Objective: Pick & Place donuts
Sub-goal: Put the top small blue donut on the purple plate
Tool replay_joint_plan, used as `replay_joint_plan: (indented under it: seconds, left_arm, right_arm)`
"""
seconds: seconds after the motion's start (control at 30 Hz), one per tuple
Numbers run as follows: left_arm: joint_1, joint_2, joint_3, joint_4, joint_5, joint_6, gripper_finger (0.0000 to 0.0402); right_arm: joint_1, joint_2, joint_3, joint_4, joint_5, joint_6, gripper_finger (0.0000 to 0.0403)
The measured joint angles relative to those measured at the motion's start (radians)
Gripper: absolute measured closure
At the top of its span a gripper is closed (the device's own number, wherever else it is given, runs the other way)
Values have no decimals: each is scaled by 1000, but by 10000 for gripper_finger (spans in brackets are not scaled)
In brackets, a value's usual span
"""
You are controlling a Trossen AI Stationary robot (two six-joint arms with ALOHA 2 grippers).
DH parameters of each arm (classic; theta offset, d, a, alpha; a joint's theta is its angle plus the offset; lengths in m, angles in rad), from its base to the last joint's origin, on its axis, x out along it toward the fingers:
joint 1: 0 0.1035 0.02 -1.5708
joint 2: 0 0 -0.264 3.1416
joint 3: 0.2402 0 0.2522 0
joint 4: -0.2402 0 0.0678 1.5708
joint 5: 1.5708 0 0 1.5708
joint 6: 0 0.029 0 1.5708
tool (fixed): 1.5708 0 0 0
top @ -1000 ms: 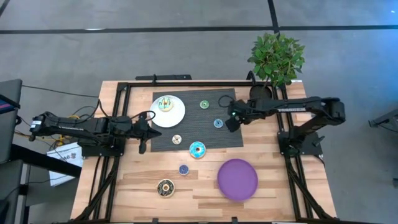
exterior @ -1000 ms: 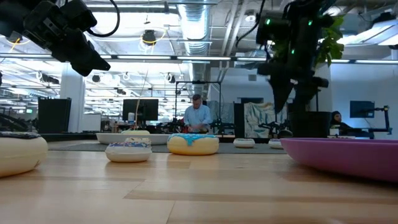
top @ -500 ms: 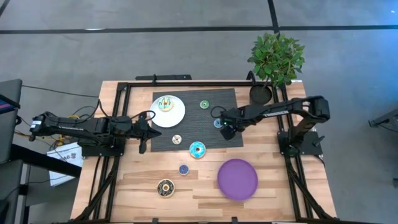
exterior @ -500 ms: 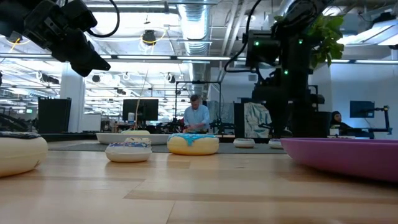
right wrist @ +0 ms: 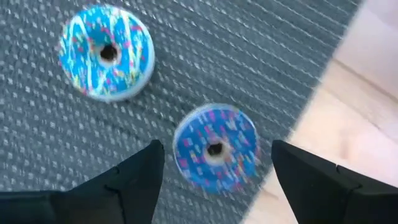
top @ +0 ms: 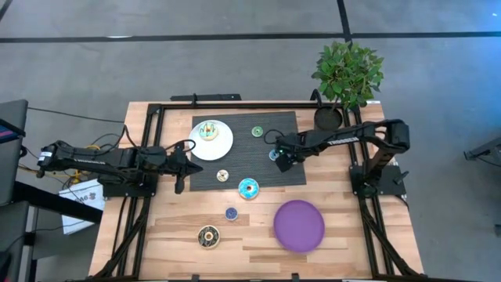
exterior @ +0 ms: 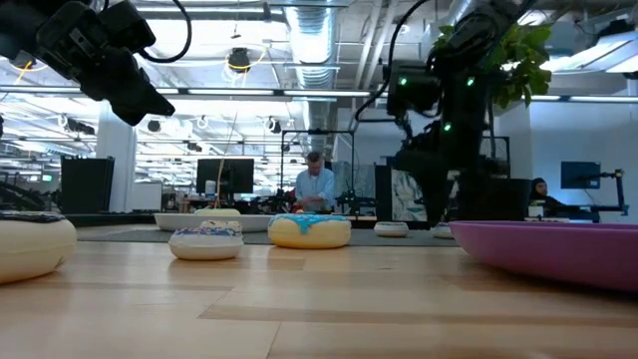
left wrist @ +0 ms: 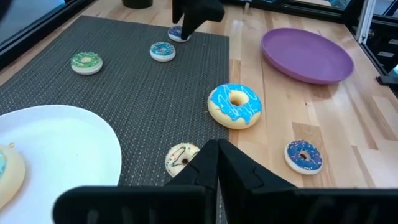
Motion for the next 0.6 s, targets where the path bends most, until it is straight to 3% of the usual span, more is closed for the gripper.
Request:
replay_joint_plan:
  seconds: [0.27, 0.6]
  left_arm:
    - [0, 0, 0, -8, 0, -3, 401]
    - [0, 0, 0, -15, -1, -1, 401]
  right_arm:
    - [4, 69, 2, 25, -21, -5, 118]
    - [8, 60, 0, 36, -18, -4, 118]
